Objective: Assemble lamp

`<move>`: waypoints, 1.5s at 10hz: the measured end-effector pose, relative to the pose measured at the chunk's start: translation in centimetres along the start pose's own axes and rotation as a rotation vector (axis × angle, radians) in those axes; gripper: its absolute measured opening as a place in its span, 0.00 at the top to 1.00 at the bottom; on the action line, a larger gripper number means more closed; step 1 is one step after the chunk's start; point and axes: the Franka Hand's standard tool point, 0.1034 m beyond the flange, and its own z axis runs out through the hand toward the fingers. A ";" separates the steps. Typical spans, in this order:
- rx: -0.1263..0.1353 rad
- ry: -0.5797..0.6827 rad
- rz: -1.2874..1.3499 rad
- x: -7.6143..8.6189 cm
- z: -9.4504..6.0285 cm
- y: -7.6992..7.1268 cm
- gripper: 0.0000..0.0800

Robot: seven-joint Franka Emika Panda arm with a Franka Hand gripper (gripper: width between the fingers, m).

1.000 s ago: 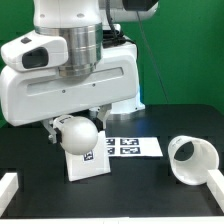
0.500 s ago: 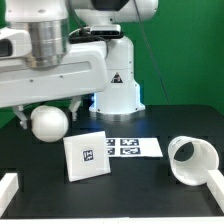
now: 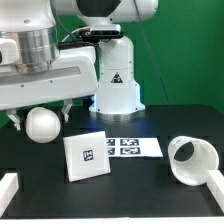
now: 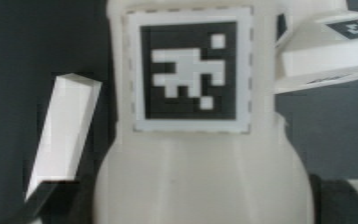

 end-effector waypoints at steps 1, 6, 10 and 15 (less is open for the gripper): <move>0.000 0.000 0.000 0.0 0.0 0.0 0.29; 0.011 0.024 0.161 -4.7 5.4 2.3 0.29; -0.011 0.031 0.095 -6.0 8.4 2.7 0.29; -0.017 0.021 0.094 -7.4 9.9 2.8 0.29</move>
Offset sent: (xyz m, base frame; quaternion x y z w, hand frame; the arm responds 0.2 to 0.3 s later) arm -0.0482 -0.0418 -0.0280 0.0187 0.0206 0.1718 0.9847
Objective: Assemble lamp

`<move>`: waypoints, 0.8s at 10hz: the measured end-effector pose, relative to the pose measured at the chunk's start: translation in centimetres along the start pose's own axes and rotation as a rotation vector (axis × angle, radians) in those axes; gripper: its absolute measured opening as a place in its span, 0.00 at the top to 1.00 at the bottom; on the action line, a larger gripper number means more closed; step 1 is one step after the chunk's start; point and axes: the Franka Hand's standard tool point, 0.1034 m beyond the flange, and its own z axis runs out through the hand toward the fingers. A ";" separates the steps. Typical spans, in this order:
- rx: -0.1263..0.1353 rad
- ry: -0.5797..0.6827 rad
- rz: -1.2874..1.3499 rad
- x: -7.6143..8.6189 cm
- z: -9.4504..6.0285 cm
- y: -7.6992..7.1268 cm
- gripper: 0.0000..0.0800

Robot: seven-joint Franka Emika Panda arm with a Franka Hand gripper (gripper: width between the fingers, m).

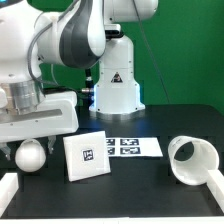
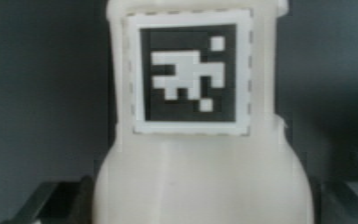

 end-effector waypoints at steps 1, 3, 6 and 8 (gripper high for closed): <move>0.002 -0.004 -0.010 -0.4 0.3 0.3 0.29; 0.001 -0.001 -0.061 -0.7 0.3 0.8 0.29; 0.000 -0.001 -0.065 -0.6 0.3 0.9 0.29; 0.000 -0.001 -0.065 -0.6 0.3 0.9 0.21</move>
Offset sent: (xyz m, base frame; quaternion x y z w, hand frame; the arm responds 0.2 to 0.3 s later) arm -0.0030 -0.0084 -0.0063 0.0009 0.0187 -0.0336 0.9993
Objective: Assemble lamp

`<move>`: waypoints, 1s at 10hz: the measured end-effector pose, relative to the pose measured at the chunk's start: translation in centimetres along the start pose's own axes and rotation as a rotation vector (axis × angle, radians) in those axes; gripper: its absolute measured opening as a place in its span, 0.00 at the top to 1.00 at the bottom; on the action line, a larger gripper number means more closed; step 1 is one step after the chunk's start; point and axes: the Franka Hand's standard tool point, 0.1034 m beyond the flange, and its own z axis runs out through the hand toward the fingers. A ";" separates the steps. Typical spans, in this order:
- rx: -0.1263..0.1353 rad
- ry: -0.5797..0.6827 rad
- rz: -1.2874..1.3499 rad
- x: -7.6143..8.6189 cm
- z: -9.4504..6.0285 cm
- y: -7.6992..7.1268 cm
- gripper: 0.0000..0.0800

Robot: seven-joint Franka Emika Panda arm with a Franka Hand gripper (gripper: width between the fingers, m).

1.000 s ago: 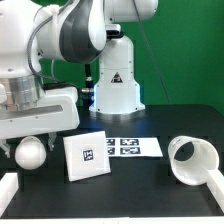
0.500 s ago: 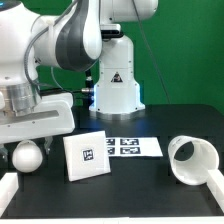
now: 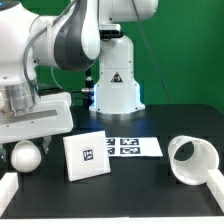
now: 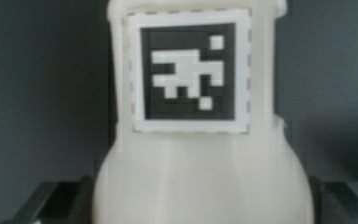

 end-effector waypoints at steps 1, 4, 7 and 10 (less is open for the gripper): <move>0.000 0.000 0.000 0.0 0.0 0.0 0.21; 0.000 0.000 0.000 0.0 0.0 0.0 0.13; 0.000 0.000 0.000 0.0 0.0 0.0 0.13; 0.001 -0.001 -0.001 0.0 -0.1 0.0 0.13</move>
Offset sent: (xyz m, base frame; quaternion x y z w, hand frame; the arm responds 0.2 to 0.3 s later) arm 0.0000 0.0000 0.0000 0.0000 0.0000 0.0000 1.0000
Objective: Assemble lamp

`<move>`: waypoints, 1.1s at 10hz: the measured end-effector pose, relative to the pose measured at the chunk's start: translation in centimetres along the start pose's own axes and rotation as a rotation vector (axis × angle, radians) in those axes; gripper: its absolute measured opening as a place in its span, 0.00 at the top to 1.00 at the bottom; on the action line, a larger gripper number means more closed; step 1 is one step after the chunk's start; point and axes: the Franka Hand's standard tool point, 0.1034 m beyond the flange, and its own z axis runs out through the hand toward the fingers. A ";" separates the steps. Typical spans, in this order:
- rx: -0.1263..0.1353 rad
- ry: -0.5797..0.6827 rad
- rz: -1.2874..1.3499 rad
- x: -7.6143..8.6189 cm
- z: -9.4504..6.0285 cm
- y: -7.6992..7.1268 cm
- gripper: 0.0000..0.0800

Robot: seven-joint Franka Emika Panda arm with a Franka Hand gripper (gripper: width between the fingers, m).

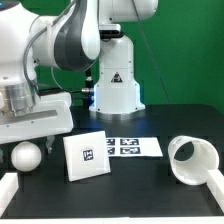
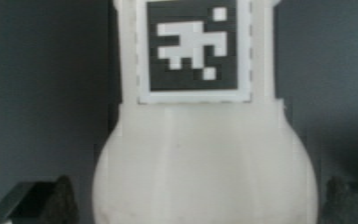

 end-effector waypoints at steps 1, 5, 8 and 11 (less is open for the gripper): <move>0.008 0.002 -0.002 0.3 -0.9 0.0 0.13; 0.051 0.023 0.006 2.3 -7.6 -0.9 0.13; 0.068 0.018 0.097 2.9 -8.5 -5.5 0.13; 0.038 0.032 0.061 4.4 -8.5 -6.9 0.13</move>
Offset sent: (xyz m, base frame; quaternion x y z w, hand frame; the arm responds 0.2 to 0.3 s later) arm 0.0150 0.0006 0.0635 0.0086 -0.0504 -0.0005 0.9987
